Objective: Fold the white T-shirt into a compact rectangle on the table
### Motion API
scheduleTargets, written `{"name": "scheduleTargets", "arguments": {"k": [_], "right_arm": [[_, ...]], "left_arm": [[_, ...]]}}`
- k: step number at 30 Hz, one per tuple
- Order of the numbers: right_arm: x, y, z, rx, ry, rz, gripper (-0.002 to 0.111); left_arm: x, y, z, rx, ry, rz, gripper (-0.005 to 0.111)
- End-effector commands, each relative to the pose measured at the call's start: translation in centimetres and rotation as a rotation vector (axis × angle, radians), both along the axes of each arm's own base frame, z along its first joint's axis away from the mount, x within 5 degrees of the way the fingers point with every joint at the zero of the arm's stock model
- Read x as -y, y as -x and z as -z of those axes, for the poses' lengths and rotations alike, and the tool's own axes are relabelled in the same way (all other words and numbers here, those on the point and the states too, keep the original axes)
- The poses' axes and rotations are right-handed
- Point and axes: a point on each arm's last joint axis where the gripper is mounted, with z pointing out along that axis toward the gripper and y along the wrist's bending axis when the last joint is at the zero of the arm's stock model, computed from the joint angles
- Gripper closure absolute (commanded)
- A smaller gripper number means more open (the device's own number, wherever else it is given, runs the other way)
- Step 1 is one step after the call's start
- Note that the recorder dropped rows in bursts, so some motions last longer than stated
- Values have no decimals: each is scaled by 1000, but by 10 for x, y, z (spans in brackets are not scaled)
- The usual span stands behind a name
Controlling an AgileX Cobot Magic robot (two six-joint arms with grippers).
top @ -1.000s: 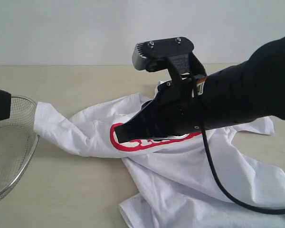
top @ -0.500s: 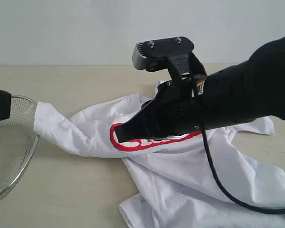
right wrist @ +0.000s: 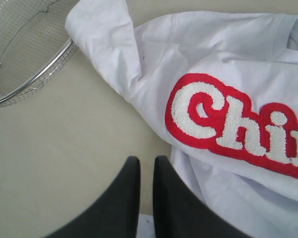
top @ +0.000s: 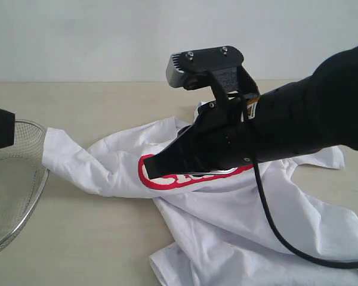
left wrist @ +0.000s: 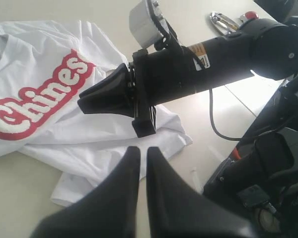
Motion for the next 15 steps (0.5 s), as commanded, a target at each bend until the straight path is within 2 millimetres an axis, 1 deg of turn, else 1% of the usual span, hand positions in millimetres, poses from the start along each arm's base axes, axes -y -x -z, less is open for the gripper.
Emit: {"name": "scheduleTargets", "arguments": {"k": [1,9,11,14,15], "right_arm": [[1,1,-2,14,-1,-1,102],[1,1,-2,14,-1,-1,102],[1,1,-2,14,-1,-1,102],[1,0,-2,18,-3,1,102],[1,-1,-4,39,-14,9,102]], "left_arm": [[0,1,0,9,12,-4,102],[0,1,0,5,10,1,102],[2,-4,3,-18,2,3,102],[8,-19,18,-131,-34,32,102],[11,-27,28,-167,-56,52,102]]}}
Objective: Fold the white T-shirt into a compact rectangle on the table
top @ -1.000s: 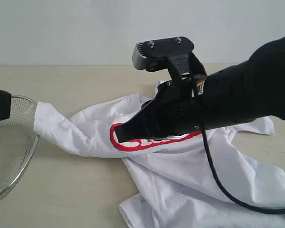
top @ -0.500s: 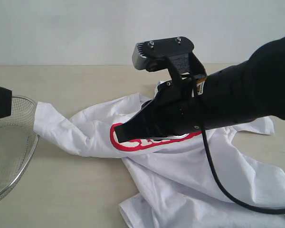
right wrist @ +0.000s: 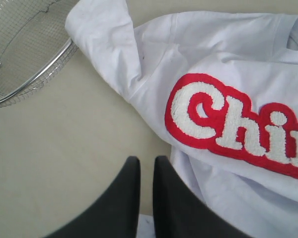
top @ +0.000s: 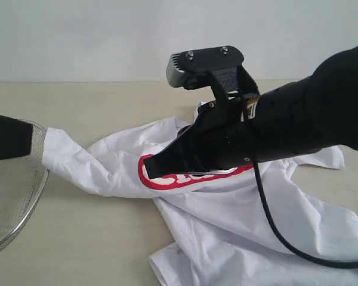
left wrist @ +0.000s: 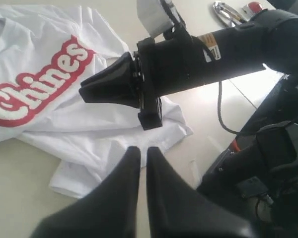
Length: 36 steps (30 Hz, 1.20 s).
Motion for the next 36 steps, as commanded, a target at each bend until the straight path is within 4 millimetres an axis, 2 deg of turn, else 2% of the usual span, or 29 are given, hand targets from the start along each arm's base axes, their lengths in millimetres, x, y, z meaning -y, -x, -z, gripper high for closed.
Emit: {"name": "scheduleTargets", "arguments": {"k": [1,5,9,12,15,19,25,28,36], "right_arm": [[1,-2,-4,44,-16,10,102],[2,1,-1,32,29,-31,102],[4,6,4,66,175,-190,101],[5,10,8,-3,182,-181,102],[6,13,10,-53,191,-175,102],[11,12,12,-64,234,-144,102],[17,13,16,-96,306,-133,102],[17,14,16,-106,312,-136,102],[17,13,15,-92,302,-131,102]], "left_arm": [[9,-21,28,-127,-48,58,102],[20,-44,66,-235,-70,136,102],[28,-62,98,-329,-109,202,102],[34,-76,122,-412,-120,245,102],[48,-87,150,-463,-143,305,102],[78,-98,183,-507,-219,357,102],[111,-114,214,-548,-286,369,102],[116,-123,227,-558,-306,346,102],[120,-140,247,-559,-341,275,102]]}}
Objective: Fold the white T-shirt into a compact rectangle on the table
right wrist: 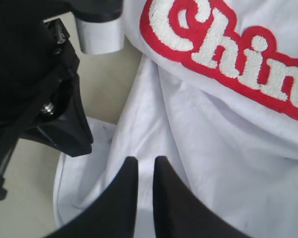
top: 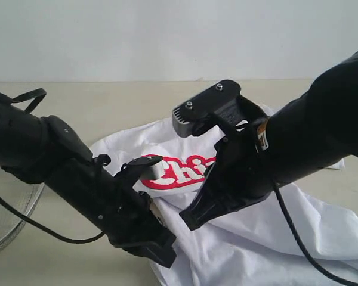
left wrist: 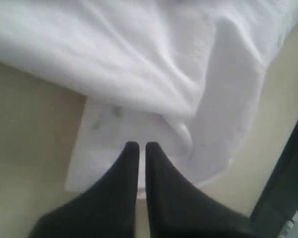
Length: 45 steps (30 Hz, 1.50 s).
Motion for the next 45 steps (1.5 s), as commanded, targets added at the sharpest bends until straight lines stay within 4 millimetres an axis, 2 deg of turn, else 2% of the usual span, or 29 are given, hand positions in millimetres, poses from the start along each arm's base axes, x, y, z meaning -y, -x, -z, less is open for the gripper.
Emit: {"name": "scheduleTargets", "arguments": {"k": [1,9,19,26,37,45], "right_arm": [[1,0,-1,13,-3,1,102],[0,-2,-2,37,-21,5,102],[-1,-3,-3,44,-27,8,102],[0,-6,-4,59,-55,52,102],[52,-34,-3,40,-38,289,102],[64,-40,-3,48,-29,330,102]], "left_arm": [[3,-6,9,2,-24,-39,102],[-2,-6,19,-19,-103,-53,102],[-21,2,28,-97,-343,-41,102],[-26,13,31,-151,-382,-19,102],[-35,44,45,-204,-450,3,102],[-57,62,36,-171,-546,-20,102]]}}
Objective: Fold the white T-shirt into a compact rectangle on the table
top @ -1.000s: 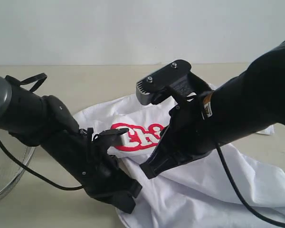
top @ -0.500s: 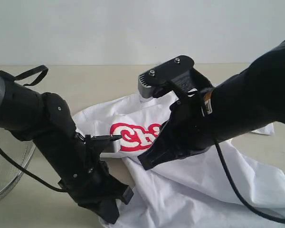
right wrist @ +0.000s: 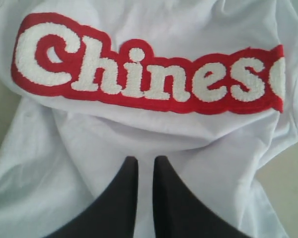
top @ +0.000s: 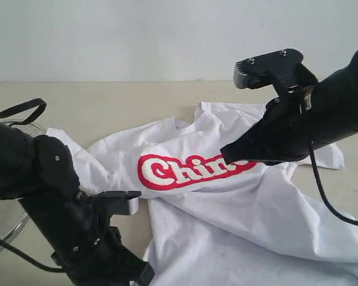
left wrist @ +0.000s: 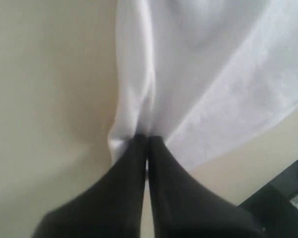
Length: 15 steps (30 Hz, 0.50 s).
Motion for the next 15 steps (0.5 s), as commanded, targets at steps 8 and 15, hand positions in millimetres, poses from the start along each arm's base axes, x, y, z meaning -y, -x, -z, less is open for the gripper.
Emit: {"name": "scheduleTargets", "arguments": {"k": [8,15], "right_arm": [[5,-1,-1,12,12,5,102],[44,-15,-2,23,-7,185,102]], "left_arm": [[-49,48,7,-6,-225,114,102],[-48,60,-31,96,-67,43,102]]}}
